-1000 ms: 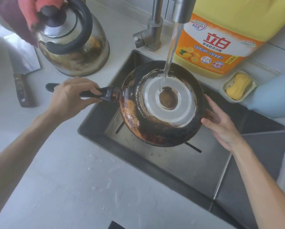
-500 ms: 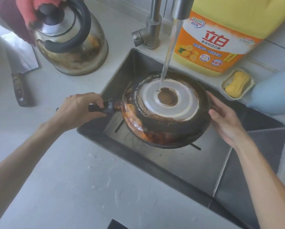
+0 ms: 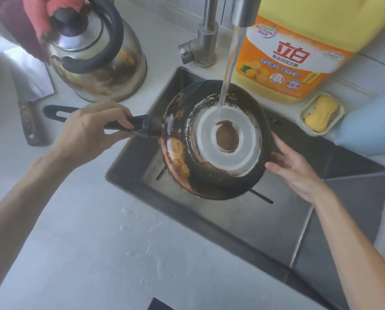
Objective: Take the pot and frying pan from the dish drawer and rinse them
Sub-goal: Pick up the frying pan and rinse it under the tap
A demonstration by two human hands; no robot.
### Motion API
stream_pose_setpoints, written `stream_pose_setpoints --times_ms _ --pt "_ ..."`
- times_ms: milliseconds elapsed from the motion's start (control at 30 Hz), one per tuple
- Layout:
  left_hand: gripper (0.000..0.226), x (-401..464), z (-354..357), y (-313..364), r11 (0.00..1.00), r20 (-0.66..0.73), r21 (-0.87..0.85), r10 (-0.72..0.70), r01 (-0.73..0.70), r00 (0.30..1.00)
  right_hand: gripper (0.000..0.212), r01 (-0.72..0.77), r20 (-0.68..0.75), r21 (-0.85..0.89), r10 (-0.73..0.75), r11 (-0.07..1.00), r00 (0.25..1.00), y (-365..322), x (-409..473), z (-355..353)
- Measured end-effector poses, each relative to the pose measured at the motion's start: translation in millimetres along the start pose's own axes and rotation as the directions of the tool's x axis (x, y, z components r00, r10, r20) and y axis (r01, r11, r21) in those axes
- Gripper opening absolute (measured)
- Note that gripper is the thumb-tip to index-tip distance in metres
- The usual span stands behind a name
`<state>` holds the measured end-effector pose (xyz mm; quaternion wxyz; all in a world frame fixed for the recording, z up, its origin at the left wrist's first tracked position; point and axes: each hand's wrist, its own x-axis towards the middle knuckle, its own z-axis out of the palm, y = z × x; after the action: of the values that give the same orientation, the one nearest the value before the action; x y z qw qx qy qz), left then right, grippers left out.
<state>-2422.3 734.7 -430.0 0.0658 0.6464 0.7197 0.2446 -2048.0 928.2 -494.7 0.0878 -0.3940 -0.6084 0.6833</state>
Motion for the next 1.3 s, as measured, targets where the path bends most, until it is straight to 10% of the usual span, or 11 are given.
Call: stream_pose_setpoints --times_ms 533,1033,1300 --pt "0.021 -32 52 -21 0.948 0.067 -0.171 -0.262 0.270 0.963 0.087 0.072 -0.129 0.118 -0.056 0.990 0.990 -16 11 -1" --pt "0.016 4 -13 7 0.992 0.120 0.090 0.073 -0.084 0.990 0.081 0.045 -0.071 0.196 -0.032 0.980 0.997 13 2 11" --pt "0.016 2 16 4 0.958 0.281 -0.043 -0.262 0.285 0.923 0.074 0.035 -0.168 0.245 0.007 0.969 0.986 -1 8 6"
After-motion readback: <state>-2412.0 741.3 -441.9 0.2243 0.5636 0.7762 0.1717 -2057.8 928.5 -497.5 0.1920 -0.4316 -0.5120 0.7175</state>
